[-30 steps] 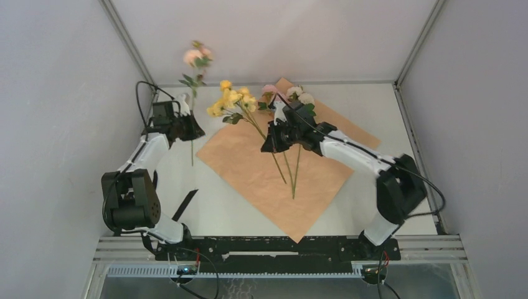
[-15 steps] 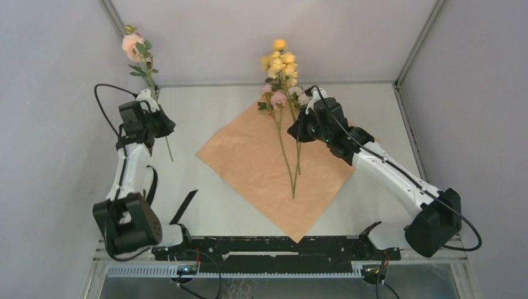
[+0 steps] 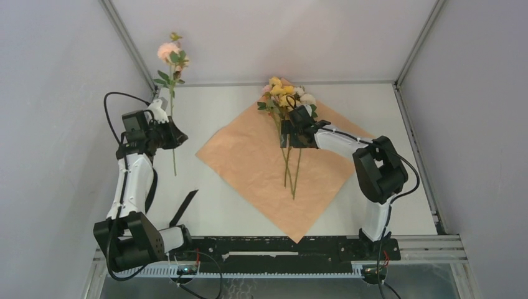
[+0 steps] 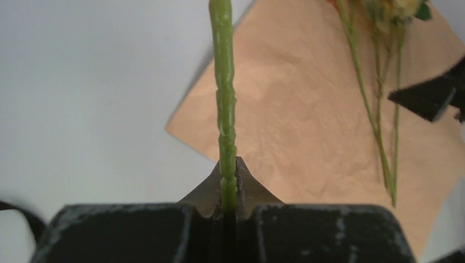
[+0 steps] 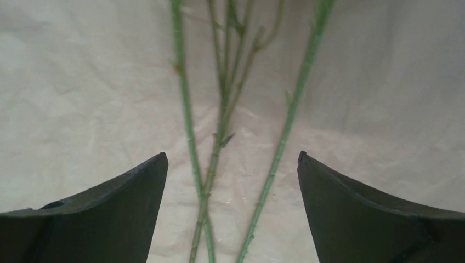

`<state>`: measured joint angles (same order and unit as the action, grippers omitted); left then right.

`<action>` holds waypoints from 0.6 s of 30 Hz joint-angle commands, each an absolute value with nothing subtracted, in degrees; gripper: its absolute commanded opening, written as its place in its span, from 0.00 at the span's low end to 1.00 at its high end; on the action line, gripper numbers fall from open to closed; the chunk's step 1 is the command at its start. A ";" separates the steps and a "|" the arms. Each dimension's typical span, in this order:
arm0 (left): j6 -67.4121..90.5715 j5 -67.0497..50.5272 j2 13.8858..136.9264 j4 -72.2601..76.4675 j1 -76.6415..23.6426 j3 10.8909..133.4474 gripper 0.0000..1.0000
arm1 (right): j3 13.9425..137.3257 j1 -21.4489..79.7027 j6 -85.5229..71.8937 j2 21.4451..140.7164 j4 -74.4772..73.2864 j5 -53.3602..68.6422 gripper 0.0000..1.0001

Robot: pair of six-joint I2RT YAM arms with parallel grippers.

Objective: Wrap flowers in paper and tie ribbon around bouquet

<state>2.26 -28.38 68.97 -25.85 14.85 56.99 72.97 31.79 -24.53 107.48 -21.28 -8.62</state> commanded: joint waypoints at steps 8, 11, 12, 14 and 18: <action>2.00 -48.95 69.98 -27.05 -0.16 58.84 0.00 | 74.19 37.07 -32.60 90.99 8.05 18.68 1.00; 2.37 -47.79 70.64 -26.91 -6.04 60.46 0.00 | 74.09 38.13 -41.07 93.43 21.66 21.21 0.99; 2.34 -47.28 70.72 -26.90 -7.73 60.87 0.00 | 74.18 38.20 -44.36 94.55 25.44 21.19 0.98; 2.23 -46.58 70.88 -26.97 -10.53 61.37 0.00 | 74.83 37.98 -49.38 97.51 30.62 20.51 0.97; 1.92 -45.30 71.43 -26.92 -14.03 61.35 0.00 | 78.82 37.56 -53.47 102.12 29.70 18.91 0.96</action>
<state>1.58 -44.80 71.37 -28.67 -11.77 57.36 75.53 37.95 -44.34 97.67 23.11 17.98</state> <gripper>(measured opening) 0.047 0.966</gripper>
